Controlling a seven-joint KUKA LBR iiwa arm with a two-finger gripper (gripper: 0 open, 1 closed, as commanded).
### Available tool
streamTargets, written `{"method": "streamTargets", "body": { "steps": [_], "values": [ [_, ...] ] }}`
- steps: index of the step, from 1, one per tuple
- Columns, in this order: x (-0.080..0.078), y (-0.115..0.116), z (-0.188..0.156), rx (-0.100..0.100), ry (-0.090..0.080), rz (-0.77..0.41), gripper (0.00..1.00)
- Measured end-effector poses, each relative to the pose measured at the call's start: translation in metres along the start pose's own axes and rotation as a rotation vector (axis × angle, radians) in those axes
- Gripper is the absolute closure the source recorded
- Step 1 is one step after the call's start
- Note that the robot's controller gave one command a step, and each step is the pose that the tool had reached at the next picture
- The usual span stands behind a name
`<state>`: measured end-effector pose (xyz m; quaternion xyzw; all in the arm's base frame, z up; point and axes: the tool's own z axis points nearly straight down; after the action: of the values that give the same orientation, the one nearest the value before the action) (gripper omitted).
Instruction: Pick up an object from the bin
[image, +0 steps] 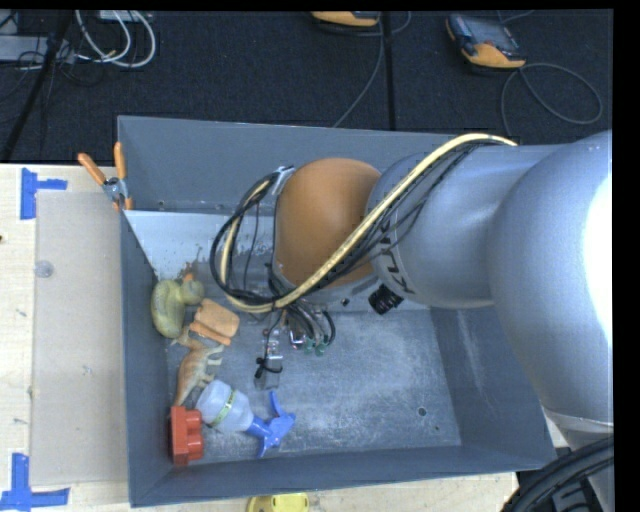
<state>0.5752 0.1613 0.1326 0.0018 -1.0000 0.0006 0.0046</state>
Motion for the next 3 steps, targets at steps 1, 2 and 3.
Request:
{"method": "streamTargets", "body": {
  "steps": [1,2,3],
  "values": [
    [-0.002,-0.001,-0.005,-0.001,-0.007,0.004,0.0],
    [0.038,0.004,0.03,-0.001,-0.01,-0.113,0.0],
    [0.067,0.003,0.039,0.001,0.002,-0.216,0.0]
  ]
}}
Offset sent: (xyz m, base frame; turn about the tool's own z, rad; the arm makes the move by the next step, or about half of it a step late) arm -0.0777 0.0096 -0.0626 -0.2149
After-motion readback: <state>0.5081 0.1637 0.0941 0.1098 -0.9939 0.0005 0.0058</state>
